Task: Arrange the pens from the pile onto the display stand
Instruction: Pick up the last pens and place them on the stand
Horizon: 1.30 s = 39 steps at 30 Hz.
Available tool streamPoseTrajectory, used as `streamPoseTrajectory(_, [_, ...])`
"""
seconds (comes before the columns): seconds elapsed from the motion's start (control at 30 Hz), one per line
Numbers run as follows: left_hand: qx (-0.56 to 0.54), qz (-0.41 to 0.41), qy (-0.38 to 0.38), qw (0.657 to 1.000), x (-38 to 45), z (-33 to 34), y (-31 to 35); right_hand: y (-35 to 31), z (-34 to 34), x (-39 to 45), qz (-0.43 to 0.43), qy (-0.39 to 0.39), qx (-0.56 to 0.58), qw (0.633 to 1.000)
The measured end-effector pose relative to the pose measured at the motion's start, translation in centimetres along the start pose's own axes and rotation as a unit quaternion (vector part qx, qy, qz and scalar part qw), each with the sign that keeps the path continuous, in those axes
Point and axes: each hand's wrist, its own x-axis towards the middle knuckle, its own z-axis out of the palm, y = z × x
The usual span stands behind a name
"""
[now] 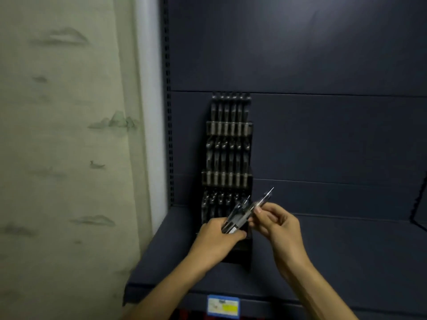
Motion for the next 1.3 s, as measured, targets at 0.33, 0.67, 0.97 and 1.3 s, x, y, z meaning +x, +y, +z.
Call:
streamPoseTrajectory(0.33, [-0.057,-0.010,0.085,0.995,0.6,-7.6,-4.0,1.0,5.0,0.7,-0.165,0.046,-0.317,0.933])
streamPoseTrajectory(0.67, [-0.073,-0.029,0.122,0.989,1.7,-8.1,-5.6,5.0,6.5,1.4,-0.231,0.004,-0.443,0.866])
streamPoseTrajectory(0.97, [-0.061,-0.017,0.118,0.991,1.9,-7.1,-5.6,6.4,6.0,0.8,-0.179,-0.023,-0.515,0.838])
streamPoseTrajectory(1.3, [-0.062,-0.027,0.103,0.992,1.4,-6.3,-5.6,6.4,6.0,0.6,-0.162,-0.022,-0.504,0.848])
